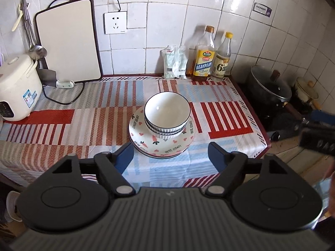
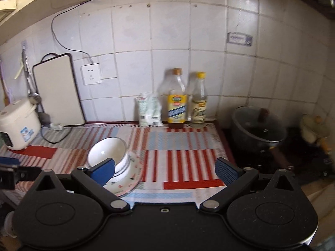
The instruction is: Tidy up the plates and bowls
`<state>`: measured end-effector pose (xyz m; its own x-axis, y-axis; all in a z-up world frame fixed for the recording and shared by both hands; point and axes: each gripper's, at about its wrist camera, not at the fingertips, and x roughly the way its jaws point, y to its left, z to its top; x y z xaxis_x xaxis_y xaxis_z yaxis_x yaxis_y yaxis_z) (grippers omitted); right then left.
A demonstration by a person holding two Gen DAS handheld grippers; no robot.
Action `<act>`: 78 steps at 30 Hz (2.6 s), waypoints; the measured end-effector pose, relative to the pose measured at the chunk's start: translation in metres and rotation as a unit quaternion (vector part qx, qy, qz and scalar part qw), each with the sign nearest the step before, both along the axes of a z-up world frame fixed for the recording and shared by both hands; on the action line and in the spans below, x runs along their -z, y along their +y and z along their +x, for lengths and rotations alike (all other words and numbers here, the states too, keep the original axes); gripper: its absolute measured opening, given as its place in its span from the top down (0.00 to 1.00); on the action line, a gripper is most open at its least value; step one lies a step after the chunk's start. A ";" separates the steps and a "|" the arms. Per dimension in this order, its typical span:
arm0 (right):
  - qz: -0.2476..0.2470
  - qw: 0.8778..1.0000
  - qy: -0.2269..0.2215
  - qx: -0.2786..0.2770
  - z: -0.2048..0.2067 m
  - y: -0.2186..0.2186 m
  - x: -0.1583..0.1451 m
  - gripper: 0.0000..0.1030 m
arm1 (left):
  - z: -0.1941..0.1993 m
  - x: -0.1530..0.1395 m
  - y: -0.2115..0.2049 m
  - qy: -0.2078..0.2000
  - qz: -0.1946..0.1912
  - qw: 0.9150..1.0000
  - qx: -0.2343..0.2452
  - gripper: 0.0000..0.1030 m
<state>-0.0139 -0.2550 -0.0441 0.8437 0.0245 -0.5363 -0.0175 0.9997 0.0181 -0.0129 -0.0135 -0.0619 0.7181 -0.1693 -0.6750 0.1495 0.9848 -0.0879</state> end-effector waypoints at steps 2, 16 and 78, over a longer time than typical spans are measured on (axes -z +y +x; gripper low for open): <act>-0.010 1.000 -0.007 0.004 -0.008 0.000 -0.009 0.00 | -0.004 -0.003 0.002 -0.003 -0.006 1.000 -0.001 0.11; -0.038 0.999 0.007 0.017 -0.036 0.008 -0.036 0.00 | -0.024 -0.031 -0.001 -0.033 0.036 0.999 -0.024 0.00; -0.047 0.999 0.008 0.022 -0.065 0.005 -0.043 0.00 | -0.051 -0.042 -0.009 -0.031 0.073 0.996 -0.035 0.00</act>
